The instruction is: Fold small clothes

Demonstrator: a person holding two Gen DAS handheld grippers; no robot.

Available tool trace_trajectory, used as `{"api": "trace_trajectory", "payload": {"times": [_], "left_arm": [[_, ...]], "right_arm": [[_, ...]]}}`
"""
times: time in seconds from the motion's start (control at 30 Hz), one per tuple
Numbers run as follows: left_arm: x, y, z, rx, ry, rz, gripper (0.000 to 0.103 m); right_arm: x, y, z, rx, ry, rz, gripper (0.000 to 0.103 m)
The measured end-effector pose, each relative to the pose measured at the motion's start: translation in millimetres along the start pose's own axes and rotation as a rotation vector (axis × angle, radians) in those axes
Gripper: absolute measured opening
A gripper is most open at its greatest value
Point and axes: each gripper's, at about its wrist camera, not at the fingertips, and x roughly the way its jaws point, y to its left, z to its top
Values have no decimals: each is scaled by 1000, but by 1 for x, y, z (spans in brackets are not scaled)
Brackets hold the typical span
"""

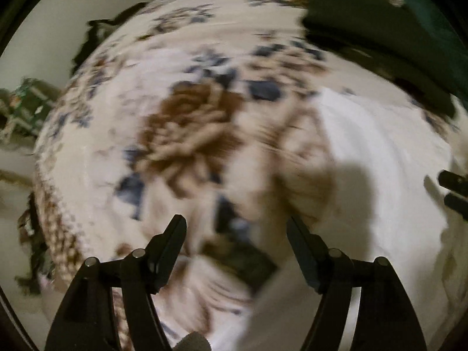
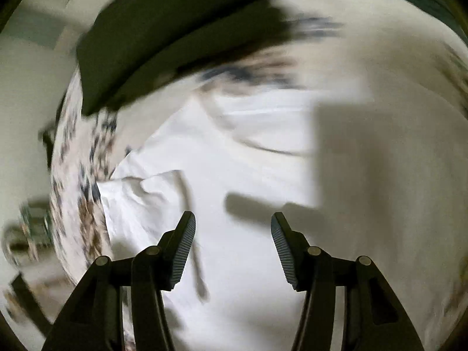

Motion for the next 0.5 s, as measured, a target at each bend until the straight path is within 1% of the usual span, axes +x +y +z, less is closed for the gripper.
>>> {"api": "trace_trajectory", "payload": {"times": [0.07,0.1,0.13,0.17,0.2,0.23,0.3,0.37,0.43,0.47,0.5], "left_arm": [[4,8,5,-13,-1,31,69],[5,11,9,-14,-5,39,69],[6,12,11,-12,-11,47,69],[7,12,15,-5,-16,54,69],[8,10,19,0,-19,57,69],[9,8,24,3,-21,56,69],[10,3,31,6,-21,41,69],[11,-5,38,14,-11,11,69],[14,-17,44,27,8,-15,69],[16,-23,46,32,17,-27,69],[17,-28,48,33,29,-43,69]], "right_arm": [[24,26,7,-69,38,-3,56],[34,38,10,-96,42,-19,56],[38,48,9,-120,17,-52,51],[39,52,12,-130,-11,-63,40],[35,56,9,-142,-53,-82,6],[30,57,5,-142,-77,-116,1],[20,52,4,-106,-125,-122,1],[3,36,0,-54,-166,-150,0],[-13,16,-1,7,-191,-156,0],[-19,5,0,37,-193,-146,0],[-24,-7,1,72,-180,-113,0]]}}
